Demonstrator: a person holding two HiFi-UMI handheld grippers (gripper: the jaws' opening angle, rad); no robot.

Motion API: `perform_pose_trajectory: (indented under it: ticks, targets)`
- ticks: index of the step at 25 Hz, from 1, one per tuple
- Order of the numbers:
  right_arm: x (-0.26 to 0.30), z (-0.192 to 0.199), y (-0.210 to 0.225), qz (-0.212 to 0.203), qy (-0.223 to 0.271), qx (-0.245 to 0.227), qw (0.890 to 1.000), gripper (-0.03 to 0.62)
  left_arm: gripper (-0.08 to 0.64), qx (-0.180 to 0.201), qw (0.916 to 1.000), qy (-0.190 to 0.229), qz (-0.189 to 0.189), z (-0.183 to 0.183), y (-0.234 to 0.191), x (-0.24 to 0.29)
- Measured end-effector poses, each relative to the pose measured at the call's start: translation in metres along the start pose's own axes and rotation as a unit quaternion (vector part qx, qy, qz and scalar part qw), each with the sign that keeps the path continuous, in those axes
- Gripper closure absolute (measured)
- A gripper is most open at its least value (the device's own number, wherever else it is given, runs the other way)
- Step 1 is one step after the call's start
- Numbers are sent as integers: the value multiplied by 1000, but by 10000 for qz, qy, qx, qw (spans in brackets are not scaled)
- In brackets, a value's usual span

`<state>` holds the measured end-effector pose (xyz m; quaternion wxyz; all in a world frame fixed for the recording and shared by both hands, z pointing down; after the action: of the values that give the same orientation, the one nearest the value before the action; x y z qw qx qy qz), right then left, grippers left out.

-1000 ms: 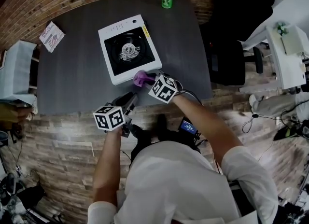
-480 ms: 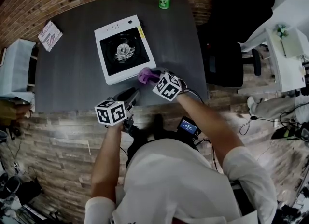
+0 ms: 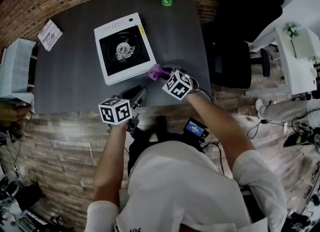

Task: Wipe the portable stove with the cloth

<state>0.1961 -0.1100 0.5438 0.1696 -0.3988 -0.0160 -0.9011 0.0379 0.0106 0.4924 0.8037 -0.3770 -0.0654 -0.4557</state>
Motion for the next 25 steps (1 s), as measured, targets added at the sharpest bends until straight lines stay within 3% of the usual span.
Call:
perform_pose_trajectory:
  ticks: [5, 13, 18, 25]
  targets:
    - [-9, 13, 12, 303, -260, 48, 9992, 472, 436, 31, 10000, 59, -2, -3, 0, -1]
    - [-38, 11, 53, 1157, -516, 210, 9917, 472, 436, 139, 9997, 181, 126, -13, -8, -10]
    - [-44, -17, 58, 1419, -510, 173, 9884, 471, 437, 225, 9992, 260, 199, -23, -29, -28]
    - [-28, -89, 52, 1640, -471, -137, 9852, 469, 449, 238, 9980, 522, 249, -46, -81, -69]
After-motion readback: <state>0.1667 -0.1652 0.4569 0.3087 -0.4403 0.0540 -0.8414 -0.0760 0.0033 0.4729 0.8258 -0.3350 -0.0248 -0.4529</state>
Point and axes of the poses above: the fingertips, and each gripper's own axes: x forward along the fingers, y to its right, z out of its underside, the point moved 9 cm from there along -x, backward along the fingers, and after that the axes turned 5 degrees about x, right-handed, at the moved point
